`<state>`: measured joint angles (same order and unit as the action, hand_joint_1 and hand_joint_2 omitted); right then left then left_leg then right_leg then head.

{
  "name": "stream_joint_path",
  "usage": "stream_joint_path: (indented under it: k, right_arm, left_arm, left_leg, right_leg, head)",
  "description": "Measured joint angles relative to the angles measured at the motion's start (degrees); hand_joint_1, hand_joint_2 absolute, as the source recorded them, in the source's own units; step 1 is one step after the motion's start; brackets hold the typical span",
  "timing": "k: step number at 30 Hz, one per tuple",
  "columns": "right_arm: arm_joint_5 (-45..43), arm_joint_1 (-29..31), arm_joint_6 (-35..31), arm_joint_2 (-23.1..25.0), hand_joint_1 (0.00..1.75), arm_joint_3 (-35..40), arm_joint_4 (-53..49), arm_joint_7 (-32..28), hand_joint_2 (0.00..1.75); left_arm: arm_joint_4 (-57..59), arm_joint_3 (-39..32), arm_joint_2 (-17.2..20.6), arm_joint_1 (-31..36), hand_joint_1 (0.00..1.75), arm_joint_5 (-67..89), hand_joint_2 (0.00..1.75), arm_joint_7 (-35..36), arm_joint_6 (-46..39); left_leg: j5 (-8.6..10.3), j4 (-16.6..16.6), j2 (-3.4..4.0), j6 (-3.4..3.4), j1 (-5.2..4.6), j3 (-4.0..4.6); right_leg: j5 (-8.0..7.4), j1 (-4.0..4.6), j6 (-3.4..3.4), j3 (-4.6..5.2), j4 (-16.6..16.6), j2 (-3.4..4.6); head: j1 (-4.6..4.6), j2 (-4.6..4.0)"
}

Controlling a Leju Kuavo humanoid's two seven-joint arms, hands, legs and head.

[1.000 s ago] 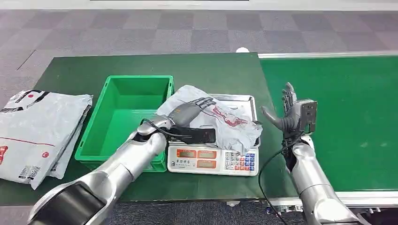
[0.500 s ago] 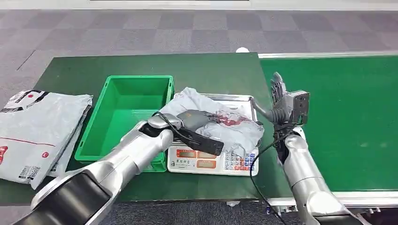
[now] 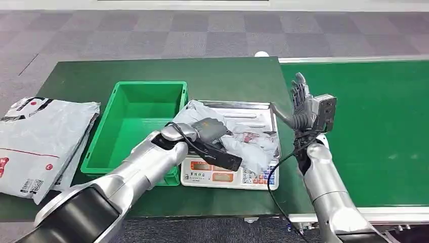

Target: Moved the parcel from conveyor to table for the left to box.

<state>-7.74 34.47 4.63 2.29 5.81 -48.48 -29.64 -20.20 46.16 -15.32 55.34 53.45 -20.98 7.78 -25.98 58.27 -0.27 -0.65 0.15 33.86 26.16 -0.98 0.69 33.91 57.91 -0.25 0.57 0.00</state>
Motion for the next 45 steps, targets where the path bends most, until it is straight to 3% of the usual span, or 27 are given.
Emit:
stream_joint_path:
  k: [8,17,30,45]
  right_arm:
    - [0.8,-5.8,-0.9,-0.1,0.0,-1.1,-6.7,0.6,1.75]
    - [2.6,-8.7,-0.9,-0.1,0.0,-3.4,-10.7,1.6,1.75]
    - [7.0,-15.5,-1.3,-0.1,0.0,-6.3,-18.0,4.7,1.75]
    - [7.4,-18.0,-2.3,-0.1,0.0,-8.7,-21.8,5.8,1.75]
  left_arm:
    - [-4.0,2.0,-0.6,1.7,1.75,4.8,1.75,6.4,-9.8]
    - [-8.5,1.3,0.8,2.6,1.75,7.3,1.75,14.5,-12.5]
    - [-6.0,-9.8,9.6,-0.9,1.75,10.3,1.75,29.4,-14.2]
    - [-5.3,-14.8,13.1,-3.0,1.75,12.9,1.75,32.0,-14.6]
  left_leg:
    - [0.0,0.0,-0.01,0.0,0.0,0.04]
    - [0.0,0.0,0.02,0.0,0.0,0.03]
    - [0.01,-0.1,0.04,-0.02,0.03,0.04]
    - [0.01,-0.1,0.03,-0.02,0.02,0.05]
  right_leg:
    - [0.0,0.0,0.0,0.04,0.0,0.01]
    - [0.0,0.0,0.0,0.03,0.0,0.05]
    - [0.03,0.02,-0.03,0.08,0.0,0.07]
    - [0.02,0.02,-0.03,0.08,0.0,0.07]
  head:
    - [0.0,0.0]
    - [0.0,0.0]
    - [0.0,0.0]
    - [0.0,0.0]
